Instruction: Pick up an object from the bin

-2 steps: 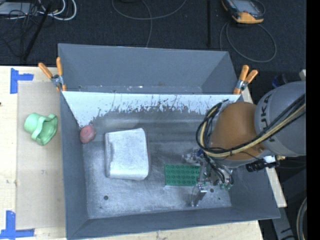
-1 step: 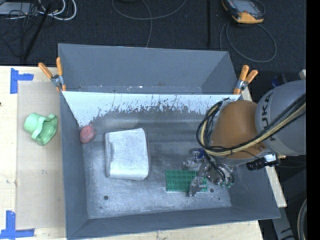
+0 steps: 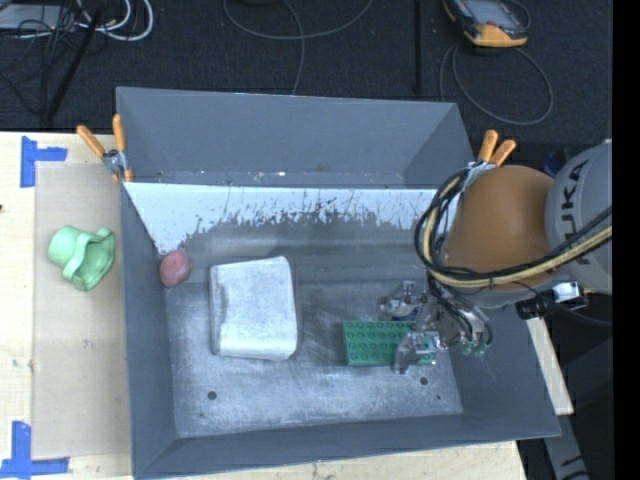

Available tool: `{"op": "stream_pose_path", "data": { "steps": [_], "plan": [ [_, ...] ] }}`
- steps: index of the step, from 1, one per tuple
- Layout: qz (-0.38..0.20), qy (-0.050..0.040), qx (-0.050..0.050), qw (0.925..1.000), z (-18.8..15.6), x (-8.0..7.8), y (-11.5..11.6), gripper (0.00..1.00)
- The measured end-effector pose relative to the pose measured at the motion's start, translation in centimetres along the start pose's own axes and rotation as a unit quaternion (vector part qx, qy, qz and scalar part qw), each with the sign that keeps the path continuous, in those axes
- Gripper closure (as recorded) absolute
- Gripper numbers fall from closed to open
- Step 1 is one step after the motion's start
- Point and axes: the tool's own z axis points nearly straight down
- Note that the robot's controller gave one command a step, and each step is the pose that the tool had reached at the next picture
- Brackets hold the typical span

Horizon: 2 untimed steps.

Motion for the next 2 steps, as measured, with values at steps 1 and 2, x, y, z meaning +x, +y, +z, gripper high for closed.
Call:
{"op": "stream_pose_path", "data": {
  "steps": [1,2],
  "plan": [
    [0.001,0.0029,0.000,1.0000,-0.4,0.0,0.0,1.00],
    [0.001,0.0025,0.000,1.0000,-2.2,-0.1,0.0,1.00]
  ]
}}
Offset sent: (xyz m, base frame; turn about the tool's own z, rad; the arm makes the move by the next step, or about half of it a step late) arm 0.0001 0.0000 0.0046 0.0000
